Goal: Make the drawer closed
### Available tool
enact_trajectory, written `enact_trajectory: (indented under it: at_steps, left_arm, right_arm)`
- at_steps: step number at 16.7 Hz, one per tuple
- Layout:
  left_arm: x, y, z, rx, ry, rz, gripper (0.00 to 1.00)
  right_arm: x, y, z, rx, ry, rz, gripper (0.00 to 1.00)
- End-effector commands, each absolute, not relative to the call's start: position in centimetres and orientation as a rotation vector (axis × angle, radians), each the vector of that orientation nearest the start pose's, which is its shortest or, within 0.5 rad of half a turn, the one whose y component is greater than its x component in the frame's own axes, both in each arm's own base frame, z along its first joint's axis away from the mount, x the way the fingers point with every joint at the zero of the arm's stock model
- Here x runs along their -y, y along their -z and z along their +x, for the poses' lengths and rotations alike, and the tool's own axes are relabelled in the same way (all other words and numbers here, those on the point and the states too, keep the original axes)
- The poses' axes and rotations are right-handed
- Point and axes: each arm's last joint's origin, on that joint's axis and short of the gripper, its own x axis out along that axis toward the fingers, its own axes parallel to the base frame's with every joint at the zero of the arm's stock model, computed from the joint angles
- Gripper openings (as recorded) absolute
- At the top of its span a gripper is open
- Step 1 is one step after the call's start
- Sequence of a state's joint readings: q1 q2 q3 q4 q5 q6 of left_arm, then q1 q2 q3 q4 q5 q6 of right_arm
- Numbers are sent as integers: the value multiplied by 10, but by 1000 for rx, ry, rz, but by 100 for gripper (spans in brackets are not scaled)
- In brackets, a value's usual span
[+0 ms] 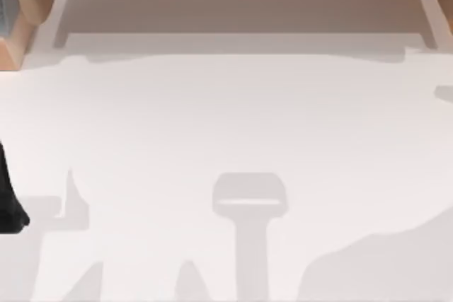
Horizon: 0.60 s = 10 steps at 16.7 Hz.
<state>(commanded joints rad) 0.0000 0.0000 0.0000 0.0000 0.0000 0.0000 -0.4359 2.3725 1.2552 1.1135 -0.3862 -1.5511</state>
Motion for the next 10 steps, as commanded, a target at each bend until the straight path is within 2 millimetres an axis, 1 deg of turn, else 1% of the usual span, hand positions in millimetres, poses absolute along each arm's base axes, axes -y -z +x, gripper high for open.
enact_trajectory:
  at_steps: [1,10]
  left_arm:
    - [1,-160,106,0,0,0,100]
    - [1,-160,106,0,0,0,100]
  right_arm:
    - [184,-88,435,-24,12,-1560,0]
    - [184,-88,435,-24,12,-1560,68]
